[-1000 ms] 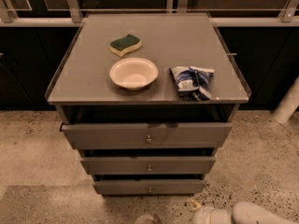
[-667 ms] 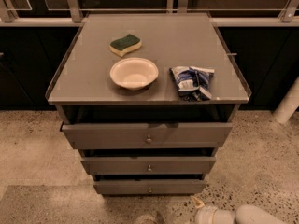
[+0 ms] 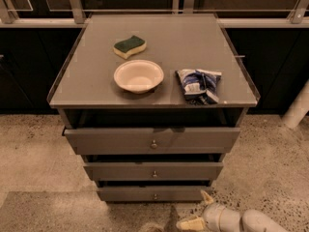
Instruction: Open bottom drawer
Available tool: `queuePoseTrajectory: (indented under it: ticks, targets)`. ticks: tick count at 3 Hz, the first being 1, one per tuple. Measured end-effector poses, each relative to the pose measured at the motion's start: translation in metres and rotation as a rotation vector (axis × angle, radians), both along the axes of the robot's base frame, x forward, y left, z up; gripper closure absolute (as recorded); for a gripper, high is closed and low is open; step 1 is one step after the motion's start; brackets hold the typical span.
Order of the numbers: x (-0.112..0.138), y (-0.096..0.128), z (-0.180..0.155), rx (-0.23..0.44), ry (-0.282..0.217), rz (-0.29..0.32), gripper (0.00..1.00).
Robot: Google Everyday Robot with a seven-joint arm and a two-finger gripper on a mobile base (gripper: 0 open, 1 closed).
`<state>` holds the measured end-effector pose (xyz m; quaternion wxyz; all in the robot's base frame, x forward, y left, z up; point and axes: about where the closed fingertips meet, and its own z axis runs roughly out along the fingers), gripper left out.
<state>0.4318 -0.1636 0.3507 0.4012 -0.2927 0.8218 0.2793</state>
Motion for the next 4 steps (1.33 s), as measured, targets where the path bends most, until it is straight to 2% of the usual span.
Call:
queuePoseTrajectory:
  ticks: [1, 2, 3, 4]
  targets:
    - [0.016, -0.010, -0.024, 0.029, 0.006, -0.060, 0.00]
    - [0.016, -0.010, -0.024, 0.029, 0.006, -0.060, 0.00]
    - [0.025, -0.005, -0.036, 0.013, -0.027, -0.079, 0.00]
    - [0.052, 0.001, -0.065, -0.044, -0.085, -0.069, 0.00]
